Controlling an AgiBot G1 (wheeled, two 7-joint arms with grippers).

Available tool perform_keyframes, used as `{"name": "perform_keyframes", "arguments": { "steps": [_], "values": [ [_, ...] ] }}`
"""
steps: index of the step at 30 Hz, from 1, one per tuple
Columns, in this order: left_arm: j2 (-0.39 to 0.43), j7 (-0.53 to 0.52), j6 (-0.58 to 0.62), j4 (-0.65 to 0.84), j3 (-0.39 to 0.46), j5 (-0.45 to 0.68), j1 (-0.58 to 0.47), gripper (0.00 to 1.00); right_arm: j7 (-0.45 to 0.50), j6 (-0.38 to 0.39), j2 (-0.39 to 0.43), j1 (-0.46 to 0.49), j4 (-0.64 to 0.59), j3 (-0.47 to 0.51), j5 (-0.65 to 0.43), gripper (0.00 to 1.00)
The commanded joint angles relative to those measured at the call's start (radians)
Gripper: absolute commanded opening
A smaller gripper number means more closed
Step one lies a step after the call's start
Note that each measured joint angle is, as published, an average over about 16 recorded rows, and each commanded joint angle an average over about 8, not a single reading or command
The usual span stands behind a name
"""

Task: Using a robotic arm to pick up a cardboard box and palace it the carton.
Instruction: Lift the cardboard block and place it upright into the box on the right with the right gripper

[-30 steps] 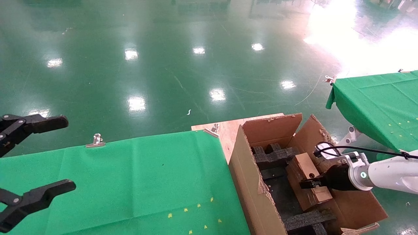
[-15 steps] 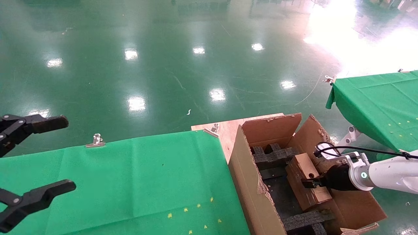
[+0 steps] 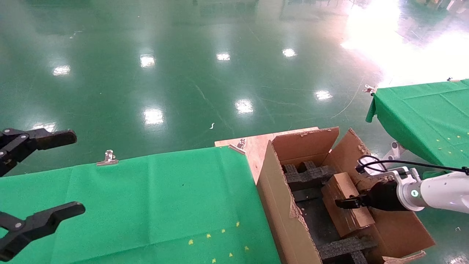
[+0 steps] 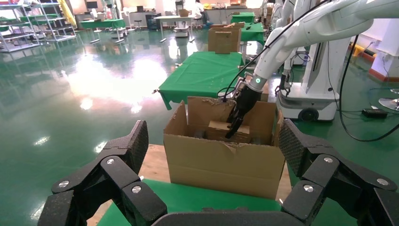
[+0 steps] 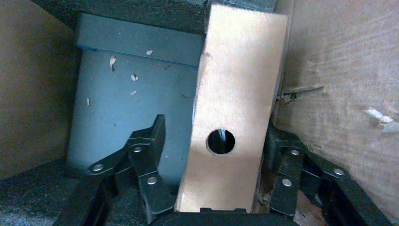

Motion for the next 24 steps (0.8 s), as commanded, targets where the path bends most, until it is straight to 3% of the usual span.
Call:
{"name": "perform_keyframes", "arguments": {
  "steps": [1,15,24],
  "values": [
    [0.0,0.0,0.0,0.0,0.0,0.0,0.0,1.0,0.0,-0.003,0.007,0.004,0.006,-0.001,-0.003,1.0],
    [0.0,0.0,0.0,0.0,0.0,0.0,0.0,1.0,0.0,-0.008,0.061,0.137,0.131,0.037,0.005,1.0],
    [0.0,0.0,0.0,0.0,0.0,0.0,0.0,1.0,-0.039,-0.099,0.104,0.247,0.314,0.107,0.081,1.0]
  ]
}}
